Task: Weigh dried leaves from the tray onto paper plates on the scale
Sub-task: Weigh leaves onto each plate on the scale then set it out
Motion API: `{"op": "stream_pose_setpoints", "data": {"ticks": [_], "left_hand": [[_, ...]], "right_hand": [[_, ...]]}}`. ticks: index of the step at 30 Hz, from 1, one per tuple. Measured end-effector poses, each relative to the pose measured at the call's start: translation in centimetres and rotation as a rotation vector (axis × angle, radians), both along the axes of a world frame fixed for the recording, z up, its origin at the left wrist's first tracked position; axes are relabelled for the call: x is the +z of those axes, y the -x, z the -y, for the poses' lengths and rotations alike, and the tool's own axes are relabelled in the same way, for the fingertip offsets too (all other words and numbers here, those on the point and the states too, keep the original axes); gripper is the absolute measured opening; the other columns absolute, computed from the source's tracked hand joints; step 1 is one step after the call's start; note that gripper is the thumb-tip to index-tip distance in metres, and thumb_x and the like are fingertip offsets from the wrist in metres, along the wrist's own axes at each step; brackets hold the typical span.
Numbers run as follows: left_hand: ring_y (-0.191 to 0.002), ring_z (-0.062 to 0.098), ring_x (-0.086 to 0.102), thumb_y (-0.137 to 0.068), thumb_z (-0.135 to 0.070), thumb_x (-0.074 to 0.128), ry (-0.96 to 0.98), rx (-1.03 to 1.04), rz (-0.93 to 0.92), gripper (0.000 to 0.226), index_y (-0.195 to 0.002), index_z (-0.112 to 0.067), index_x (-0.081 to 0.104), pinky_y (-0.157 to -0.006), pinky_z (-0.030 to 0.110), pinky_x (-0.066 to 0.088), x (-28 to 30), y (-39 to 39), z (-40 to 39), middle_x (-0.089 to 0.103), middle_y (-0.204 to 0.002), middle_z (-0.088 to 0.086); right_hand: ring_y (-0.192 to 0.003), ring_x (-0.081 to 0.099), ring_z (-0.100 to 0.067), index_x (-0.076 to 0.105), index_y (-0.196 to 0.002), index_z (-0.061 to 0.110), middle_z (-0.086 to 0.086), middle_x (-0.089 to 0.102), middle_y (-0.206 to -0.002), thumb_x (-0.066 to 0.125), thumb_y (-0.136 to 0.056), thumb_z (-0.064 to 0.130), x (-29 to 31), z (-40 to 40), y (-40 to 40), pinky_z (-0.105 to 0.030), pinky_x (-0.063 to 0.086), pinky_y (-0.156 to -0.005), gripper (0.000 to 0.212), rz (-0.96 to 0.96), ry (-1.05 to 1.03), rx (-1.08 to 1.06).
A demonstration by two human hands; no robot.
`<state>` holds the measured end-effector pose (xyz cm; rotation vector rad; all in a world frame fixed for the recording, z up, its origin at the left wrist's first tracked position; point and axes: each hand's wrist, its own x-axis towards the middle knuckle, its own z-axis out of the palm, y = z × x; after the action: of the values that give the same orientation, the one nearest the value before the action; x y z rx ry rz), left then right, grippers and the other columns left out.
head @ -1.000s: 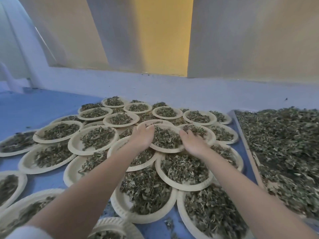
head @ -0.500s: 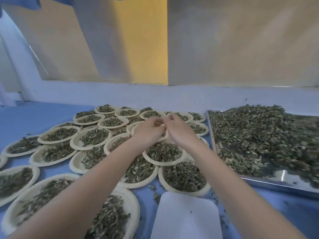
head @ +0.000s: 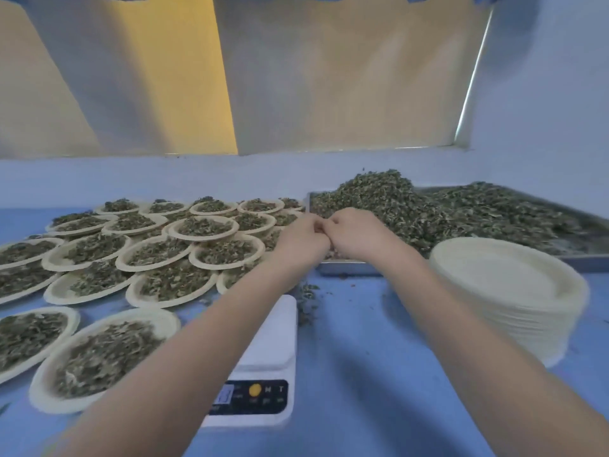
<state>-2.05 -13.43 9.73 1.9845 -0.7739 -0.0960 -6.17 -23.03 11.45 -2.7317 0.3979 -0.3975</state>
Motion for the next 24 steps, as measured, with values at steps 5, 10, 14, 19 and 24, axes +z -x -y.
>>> {"op": "stream_pose_setpoints", "data": {"ticks": [5, 10, 14, 19, 24], "left_hand": [[-0.073, 0.023, 0.049, -0.087, -0.018, 0.052, -0.091, -0.118, 0.057, 0.011, -0.078, -0.022, 0.057, -0.063, 0.032, 0.036, -2.0, 4.8, 6.3, 0.058, -0.076, 0.008], [-0.05, 0.019, 0.029, -0.087, -0.023, 0.055, -0.124, -0.147, 0.033, 0.041, -0.055, -0.015, 0.031, -0.052, 0.032, 0.027, -2.8, 7.4, 10.7, 0.03, -0.051, 0.001], [-0.06, 0.023, 0.041, -0.084, -0.022, 0.057, -0.135, -0.113, 0.025, 0.031, -0.06, -0.011, 0.04, -0.059, 0.032, 0.037, -3.1, 7.8, 12.4, 0.039, -0.058, 0.003], [-0.057, 0.022, 0.039, -0.078, -0.014, 0.056, -0.149, -0.044, 0.1, 0.017, -0.064, -0.01, 0.046, -0.051, 0.027, 0.033, -3.2, 7.6, 13.1, 0.042, -0.059, 0.005], [-0.054, 0.028, 0.044, -0.08, -0.011, 0.049, -0.123, -0.03, 0.196, 0.026, -0.057, -0.01, 0.036, -0.045, 0.027, 0.033, -2.8, 7.7, 13.1, 0.045, -0.057, 0.009]], "right_hand": [[-0.066, 0.05, -0.025, 0.045, -0.057, 0.011, -0.005, 0.047, -0.062, 0.045, -0.093, 0.016, -0.6, 6.3, 5.7, -0.029, 0.04, -0.064, 0.036, -0.092, 0.148, -0.239], [-0.079, 0.057, -0.027, 0.059, -0.074, 0.009, -0.009, 0.061, -0.084, 0.052, -0.086, 0.006, -1.2, 11.5, 9.6, -0.032, 0.048, -0.071, 0.014, -0.206, 0.295, -0.366], [-0.103, 0.058, -0.026, 0.065, -0.108, 0.012, -0.008, 0.065, -0.113, 0.051, -0.092, 0.014, -1.8, 15.2, 10.4, -0.04, 0.05, -0.089, 0.021, -0.195, 0.312, -0.28], [-0.102, 0.06, -0.022, 0.068, -0.114, 0.019, -0.004, 0.067, -0.115, 0.063, -0.09, 0.028, -1.5, 18.0, 10.4, -0.034, 0.048, -0.091, 0.027, -0.101, 0.213, -0.189], [-0.09, 0.057, -0.011, 0.073, -0.107, 0.014, -0.002, 0.07, -0.107, 0.07, -0.085, 0.02, -0.6, 19.2, 9.8, -0.02, 0.038, -0.08, 0.023, 0.049, 0.173, -0.109]]}}
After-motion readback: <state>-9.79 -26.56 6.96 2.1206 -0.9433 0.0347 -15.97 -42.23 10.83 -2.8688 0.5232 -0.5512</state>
